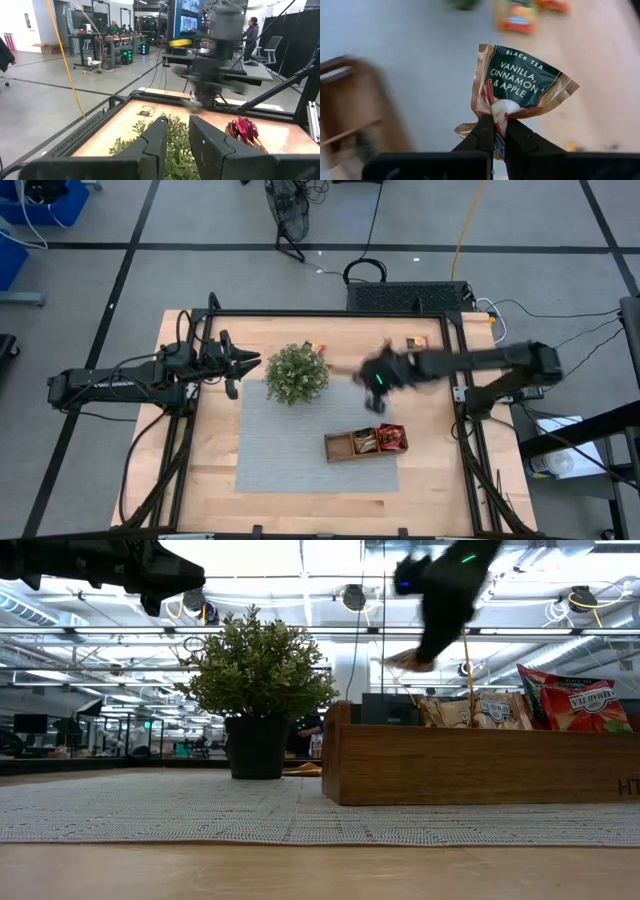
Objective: Pick & Place Tea
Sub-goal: Put the apple tea sachet into the brown organizer
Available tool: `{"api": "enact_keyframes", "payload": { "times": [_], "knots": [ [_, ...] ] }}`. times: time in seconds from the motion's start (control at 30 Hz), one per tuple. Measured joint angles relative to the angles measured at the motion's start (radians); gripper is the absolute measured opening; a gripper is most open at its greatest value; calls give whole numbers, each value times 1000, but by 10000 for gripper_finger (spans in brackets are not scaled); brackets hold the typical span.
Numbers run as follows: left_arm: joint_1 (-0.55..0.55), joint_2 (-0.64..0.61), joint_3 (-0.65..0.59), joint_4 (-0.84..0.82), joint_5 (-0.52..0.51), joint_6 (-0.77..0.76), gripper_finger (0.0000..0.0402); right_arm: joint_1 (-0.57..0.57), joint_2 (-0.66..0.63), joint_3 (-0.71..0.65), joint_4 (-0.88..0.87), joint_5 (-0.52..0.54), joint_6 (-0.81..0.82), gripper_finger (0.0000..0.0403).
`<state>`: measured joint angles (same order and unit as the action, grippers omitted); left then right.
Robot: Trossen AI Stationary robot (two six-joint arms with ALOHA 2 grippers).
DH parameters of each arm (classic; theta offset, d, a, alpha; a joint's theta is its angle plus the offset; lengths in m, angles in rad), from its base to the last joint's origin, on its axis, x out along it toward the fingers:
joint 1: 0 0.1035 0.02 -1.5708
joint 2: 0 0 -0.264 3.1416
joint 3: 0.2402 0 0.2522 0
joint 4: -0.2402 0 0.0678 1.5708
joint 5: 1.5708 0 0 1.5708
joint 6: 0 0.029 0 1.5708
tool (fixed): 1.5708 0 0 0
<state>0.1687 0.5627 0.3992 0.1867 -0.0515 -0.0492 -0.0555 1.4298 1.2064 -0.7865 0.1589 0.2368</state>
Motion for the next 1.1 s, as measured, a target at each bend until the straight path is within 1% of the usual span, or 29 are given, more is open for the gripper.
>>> {"api": "enact_keyframes", "payload": {
  "times": [0.07,0.17,0.23,0.33,0.43,0.57,0.7,0.83,0.97,1.1],
  "knots": [
    [0,0,0,0,0,0,88,114,-74,-105,89,70,80,8],
    [0,0,0,0,0,0,88,267,-162,-263,290,192,157,8],
    [0,0,0,0,0,0,88,359,-189,-363,448,251,171,8],
    [0,0,0,0,0,0,88,481,-193,-486,678,324,157,8],
    [0,0,0,0,0,0,88,581,-186,-555,850,381,93,8],
    [0,0,0,0,0,0,88,707,-163,-578,935,417,16,8],
    [0,0,0,0,0,0,88,784,-114,-576,976,422,4,8],
    [0,0,0,0,0,0,88,806,-29,-576,1032,423,2,8],
    [0,0,0,0,0,0,88,796,72,-576,1103,507,-23,8],
    [0,0,0,-1,0,0,88,795,142,-576,1166,628,-72,8]
  ]
}}
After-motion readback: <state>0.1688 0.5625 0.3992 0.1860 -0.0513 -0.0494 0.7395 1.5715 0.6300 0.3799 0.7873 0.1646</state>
